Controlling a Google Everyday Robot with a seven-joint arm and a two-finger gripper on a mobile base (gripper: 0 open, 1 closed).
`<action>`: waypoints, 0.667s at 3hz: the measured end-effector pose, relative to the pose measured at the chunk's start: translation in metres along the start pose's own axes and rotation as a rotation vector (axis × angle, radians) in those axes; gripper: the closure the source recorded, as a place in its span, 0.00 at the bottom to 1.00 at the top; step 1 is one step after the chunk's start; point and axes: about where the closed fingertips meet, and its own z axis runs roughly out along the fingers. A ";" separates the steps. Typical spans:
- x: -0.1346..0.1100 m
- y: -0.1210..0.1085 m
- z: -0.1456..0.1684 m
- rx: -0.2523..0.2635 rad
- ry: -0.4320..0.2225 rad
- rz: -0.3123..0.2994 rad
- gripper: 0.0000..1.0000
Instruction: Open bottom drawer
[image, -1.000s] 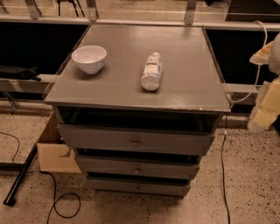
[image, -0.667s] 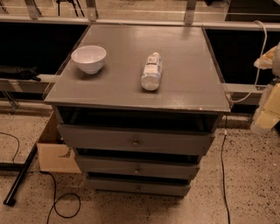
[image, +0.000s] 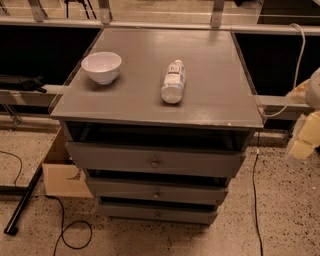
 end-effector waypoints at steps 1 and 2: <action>0.029 0.002 0.027 -0.089 -0.037 0.074 0.00; 0.062 0.025 0.028 -0.147 -0.076 0.135 0.00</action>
Offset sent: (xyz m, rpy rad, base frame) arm -0.0947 -0.0718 -0.0539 0.2301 0.2015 -0.1474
